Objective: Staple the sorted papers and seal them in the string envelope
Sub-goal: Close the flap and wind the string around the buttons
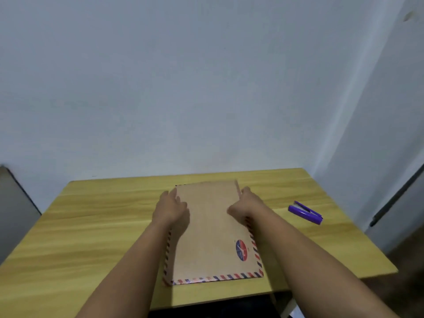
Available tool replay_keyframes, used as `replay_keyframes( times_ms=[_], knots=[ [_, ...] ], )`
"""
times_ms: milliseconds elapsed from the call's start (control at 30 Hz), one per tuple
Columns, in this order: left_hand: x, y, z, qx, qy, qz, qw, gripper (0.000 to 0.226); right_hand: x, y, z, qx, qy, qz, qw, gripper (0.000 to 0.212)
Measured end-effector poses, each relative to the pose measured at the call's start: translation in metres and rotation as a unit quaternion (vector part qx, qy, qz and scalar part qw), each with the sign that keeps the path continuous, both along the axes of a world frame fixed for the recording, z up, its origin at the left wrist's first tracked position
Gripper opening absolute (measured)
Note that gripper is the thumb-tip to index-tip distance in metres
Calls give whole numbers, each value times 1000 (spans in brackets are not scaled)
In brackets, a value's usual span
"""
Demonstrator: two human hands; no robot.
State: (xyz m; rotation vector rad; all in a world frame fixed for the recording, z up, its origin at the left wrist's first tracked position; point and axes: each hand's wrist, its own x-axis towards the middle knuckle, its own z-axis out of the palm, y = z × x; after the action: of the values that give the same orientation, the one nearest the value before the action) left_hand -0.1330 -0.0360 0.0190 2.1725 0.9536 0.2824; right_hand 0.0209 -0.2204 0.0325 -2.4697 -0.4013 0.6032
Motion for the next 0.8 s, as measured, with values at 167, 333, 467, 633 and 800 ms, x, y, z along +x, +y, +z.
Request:
replay_keyframes(
  times_ms=[167,333,467,633,800],
  knots=[
    [1,-16,-59,165,197,-105,961,76,-12,10,-53,-107,-176,131,970,83],
    [-2,-17,-74,246,170,-95,950,75,-20,8,-81,-105,-221,146,959,75],
    [-1,-16,-78,257,155,-91,949,75,-17,11,-81,-109,-228,149,956,75],
    [-3,-17,-78,260,154,-91,949,75,-17,12,-82,-114,-235,151,953,74],
    [-3,-19,-75,255,161,-89,949,75,-18,11,-80,-121,-228,154,954,74]
  ],
)
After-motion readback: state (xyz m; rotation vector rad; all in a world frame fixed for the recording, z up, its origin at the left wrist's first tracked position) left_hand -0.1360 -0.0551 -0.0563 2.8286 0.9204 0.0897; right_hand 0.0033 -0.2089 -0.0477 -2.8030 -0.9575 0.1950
